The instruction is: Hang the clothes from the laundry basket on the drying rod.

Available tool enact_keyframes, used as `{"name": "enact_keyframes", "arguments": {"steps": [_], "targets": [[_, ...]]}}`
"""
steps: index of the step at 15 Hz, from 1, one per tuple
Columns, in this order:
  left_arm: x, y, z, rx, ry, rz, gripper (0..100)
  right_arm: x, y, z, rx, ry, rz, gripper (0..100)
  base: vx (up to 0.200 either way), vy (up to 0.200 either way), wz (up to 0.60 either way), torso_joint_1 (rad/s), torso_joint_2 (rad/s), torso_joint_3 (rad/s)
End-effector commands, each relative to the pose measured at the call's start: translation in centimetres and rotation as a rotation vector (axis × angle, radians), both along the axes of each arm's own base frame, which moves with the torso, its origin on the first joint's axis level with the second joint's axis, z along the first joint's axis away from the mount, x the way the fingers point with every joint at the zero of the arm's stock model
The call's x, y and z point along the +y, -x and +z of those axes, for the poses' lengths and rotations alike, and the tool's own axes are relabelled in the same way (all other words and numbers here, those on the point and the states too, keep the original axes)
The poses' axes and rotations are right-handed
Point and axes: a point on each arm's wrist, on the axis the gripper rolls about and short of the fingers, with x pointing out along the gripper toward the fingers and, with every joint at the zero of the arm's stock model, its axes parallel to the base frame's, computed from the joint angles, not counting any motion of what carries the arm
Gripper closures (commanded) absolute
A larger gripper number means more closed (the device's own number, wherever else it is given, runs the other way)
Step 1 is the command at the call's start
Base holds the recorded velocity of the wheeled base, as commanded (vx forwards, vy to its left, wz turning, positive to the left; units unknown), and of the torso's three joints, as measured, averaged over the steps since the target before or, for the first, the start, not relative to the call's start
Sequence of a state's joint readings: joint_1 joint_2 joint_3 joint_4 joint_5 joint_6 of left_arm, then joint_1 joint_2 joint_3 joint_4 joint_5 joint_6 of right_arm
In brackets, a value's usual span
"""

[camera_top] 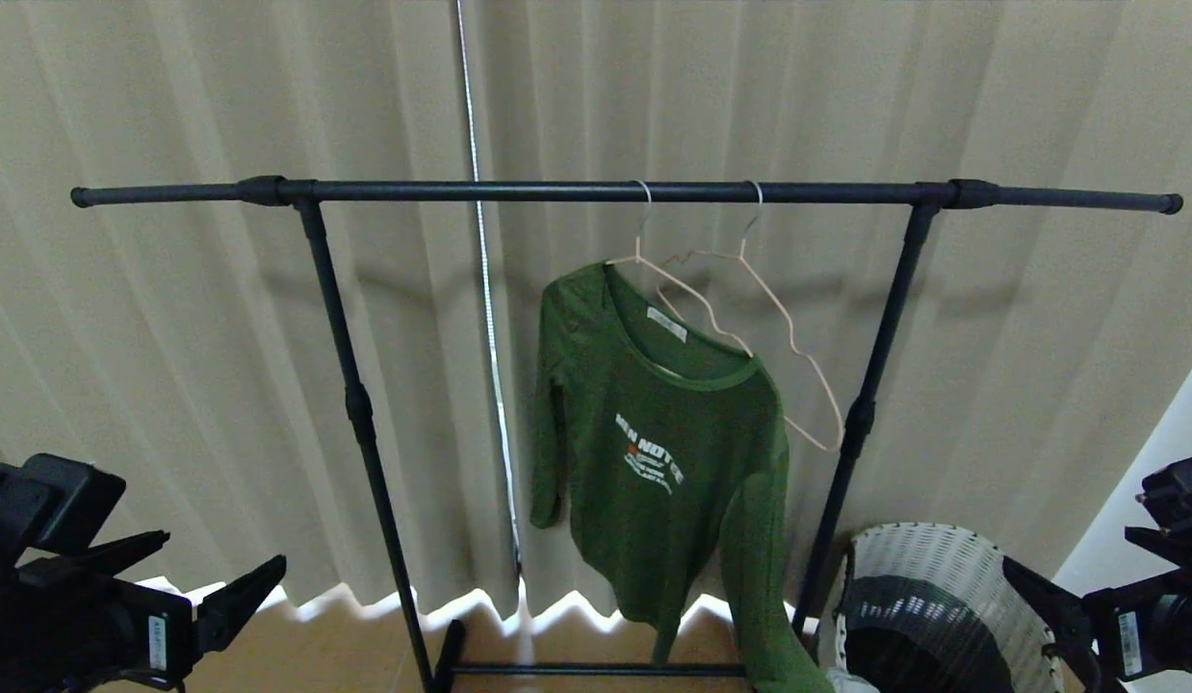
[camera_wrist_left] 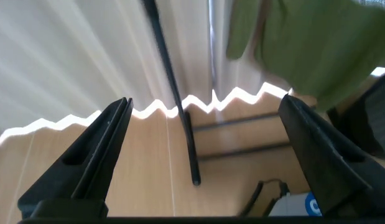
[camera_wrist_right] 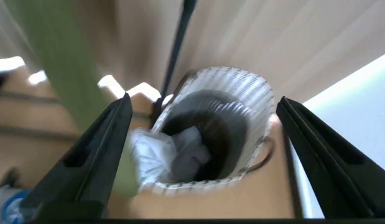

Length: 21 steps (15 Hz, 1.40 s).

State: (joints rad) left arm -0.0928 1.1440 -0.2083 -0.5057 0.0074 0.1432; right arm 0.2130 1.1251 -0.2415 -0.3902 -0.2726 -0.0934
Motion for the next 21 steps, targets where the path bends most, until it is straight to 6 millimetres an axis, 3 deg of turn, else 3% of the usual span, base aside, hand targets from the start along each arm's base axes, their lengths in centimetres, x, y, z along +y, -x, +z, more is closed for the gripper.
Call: {"name": "enact_keyframes", "arguments": {"steps": [1,7,14,21], "targets": [[0.3,0.6,-0.2,-0.007,0.001,0.018,0,0.0,0.4,-0.8,0.016,-0.014,0.008,0,0.000,0.000,0.00,0.000,0.00,0.000],[0.3,0.3,-0.8,0.037,0.031,0.032,0,-0.1,0.7,-0.5,-0.016,-0.006,0.014,0,0.000,0.000,0.00,0.000,0.00,0.000],[0.1,1.0,-0.3,-0.010,0.035,0.006,0,-0.1,0.8,-0.9,0.004,0.002,0.014,0,0.000,0.000,0.00,-0.008,0.02,0.011],[0.1,1.5,-0.5,-0.010,0.035,0.003,0,-0.2,1.0,-1.1,0.013,0.006,0.014,0,0.000,0.000,0.00,-0.179,0.43,0.246]]}}
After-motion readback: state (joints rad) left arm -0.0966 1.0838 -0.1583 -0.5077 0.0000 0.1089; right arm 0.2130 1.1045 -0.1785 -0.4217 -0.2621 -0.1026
